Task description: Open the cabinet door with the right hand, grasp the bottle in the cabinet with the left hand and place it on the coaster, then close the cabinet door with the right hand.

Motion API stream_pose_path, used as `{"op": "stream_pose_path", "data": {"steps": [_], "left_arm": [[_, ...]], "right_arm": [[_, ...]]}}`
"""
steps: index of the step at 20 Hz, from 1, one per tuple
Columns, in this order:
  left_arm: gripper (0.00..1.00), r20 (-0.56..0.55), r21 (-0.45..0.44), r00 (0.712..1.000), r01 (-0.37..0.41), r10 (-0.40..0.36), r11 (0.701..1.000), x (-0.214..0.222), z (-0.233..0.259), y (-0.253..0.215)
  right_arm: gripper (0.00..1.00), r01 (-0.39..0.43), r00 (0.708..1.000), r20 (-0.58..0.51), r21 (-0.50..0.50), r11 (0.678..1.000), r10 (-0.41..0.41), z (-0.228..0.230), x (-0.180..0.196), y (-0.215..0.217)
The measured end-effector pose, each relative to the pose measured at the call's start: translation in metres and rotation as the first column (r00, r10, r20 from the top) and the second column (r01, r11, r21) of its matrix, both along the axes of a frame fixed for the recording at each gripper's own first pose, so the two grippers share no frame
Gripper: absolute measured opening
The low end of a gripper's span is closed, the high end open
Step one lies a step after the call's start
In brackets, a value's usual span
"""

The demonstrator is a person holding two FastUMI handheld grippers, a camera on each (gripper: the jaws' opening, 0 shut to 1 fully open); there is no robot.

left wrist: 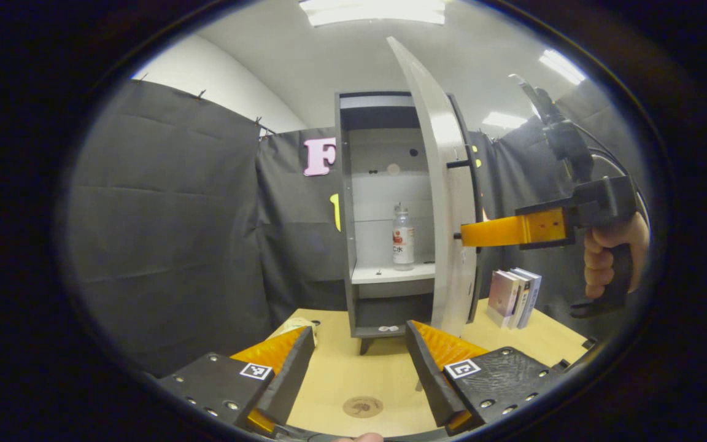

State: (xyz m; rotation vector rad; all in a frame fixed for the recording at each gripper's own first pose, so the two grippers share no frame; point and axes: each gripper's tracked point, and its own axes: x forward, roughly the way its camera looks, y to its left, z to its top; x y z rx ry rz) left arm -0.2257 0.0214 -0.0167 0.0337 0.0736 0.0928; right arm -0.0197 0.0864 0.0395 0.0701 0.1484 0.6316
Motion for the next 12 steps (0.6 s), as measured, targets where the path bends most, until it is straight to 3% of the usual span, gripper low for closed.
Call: {"op": "stream_pose_path", "data": {"steps": [6, 8, 12], "left_arm": [[0.86, -0.006, 0.006, 0.996, 0.086, -0.086, 0.996, -0.004, 0.002, -0.009], [0.86, -0.003, 0.005, 0.994, 0.109, -0.109, 0.994, -0.004, 0.0, -0.009], [0.86, -0.011, 0.014, 0.991, 0.135, -0.135, 0.991, -0.004, 0.002, -0.011]], "right_arm": [[0.22, 0.128, 0.992, -0.002, -0.004, 0.992, -0.128, 0.002, -0.02, -0.036], [0.25, 0.165, 0.986, -0.02, 0.016, 0.986, -0.165, 0.006, -0.023, -0.049], [0.2, 0.257, 0.966, -0.056, 0.061, 0.964, -0.254, 0.005, -0.03, -0.077]]}}
